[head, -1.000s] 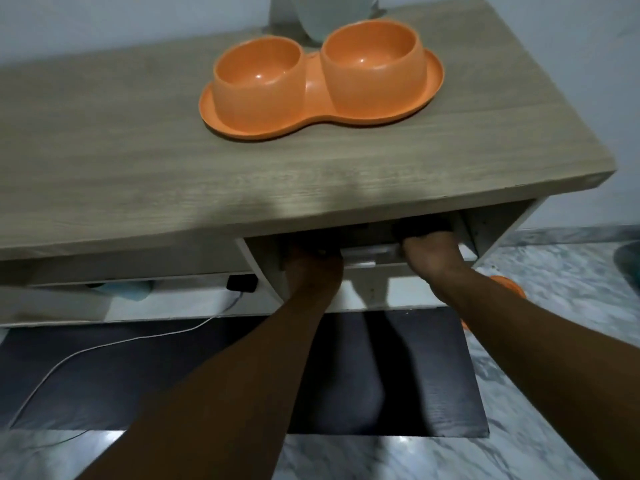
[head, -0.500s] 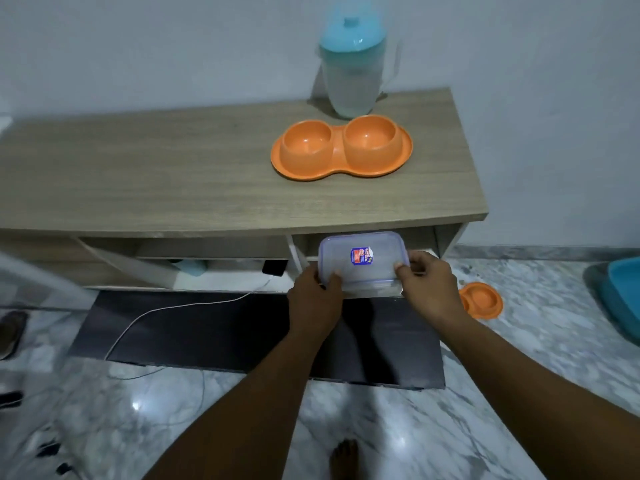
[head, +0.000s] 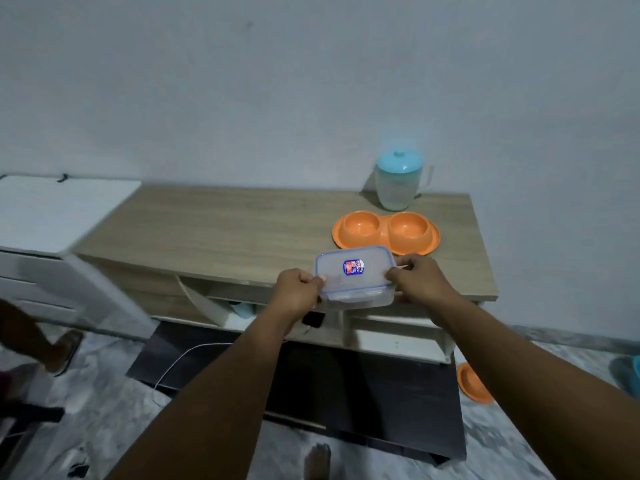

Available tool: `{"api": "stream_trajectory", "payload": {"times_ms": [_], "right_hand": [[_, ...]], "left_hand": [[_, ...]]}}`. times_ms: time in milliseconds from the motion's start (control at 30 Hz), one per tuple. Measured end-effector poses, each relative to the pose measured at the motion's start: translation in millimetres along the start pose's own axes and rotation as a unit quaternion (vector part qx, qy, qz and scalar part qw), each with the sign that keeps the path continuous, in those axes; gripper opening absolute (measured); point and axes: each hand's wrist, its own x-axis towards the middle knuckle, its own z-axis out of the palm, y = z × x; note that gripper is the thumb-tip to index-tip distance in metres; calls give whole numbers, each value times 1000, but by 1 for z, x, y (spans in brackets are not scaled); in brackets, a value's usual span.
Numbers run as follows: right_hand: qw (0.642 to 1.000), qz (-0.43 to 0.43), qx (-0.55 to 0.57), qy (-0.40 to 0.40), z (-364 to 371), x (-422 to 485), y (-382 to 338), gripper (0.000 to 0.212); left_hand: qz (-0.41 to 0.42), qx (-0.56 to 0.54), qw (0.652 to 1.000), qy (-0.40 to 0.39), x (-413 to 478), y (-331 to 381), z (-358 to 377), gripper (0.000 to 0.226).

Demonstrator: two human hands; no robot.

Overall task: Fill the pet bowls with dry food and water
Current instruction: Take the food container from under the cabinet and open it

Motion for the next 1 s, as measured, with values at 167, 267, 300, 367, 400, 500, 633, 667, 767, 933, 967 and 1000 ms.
{"api": "stream_trajectory", "payload": {"times_ms": [167,267,300,367,400,500,633,667,767,933,967,1000], "right_hand": [[999,28,11,-21,54,56,-30,13],[999,49,11,-18,89,94,-41,12],[998,56,11,-18,100,106,-43,12],[997,73,10,-14,122,129,-46,13],[997,80,8,-11,132,139,-47,14],[996,94,-3,4,158,162,-44,21],[993,113,-44,5,174,178,-41,31],[992,118,-48,4,176,179,-40,33],[991,130,-31,-7,174,186,-41,36],[983,174,12,-50,168,193,-41,40],[983,176,23,-52,168,195,-40,40],[983,173,29,-53,167,195,-40,38]], "left_hand": [[-10,21,999,-35,75,0,-49,25],[-19,22,997,-71,127,1,-74,27],[-25,27,996,-83,143,0,-81,29],[-38,44,994,-97,174,-2,-93,27],[-48,52,993,-98,189,-3,-97,24],[-74,59,989,-116,229,-11,-107,25],[-104,106,970,-193,259,-20,-109,16],[-114,109,966,-206,264,-22,-109,19],[-155,53,957,-238,272,-31,-111,22],[-179,16,937,-300,283,-41,-118,16],[-178,10,936,-303,285,-43,-118,18],[-170,7,939,-299,288,-43,-118,21]]}}
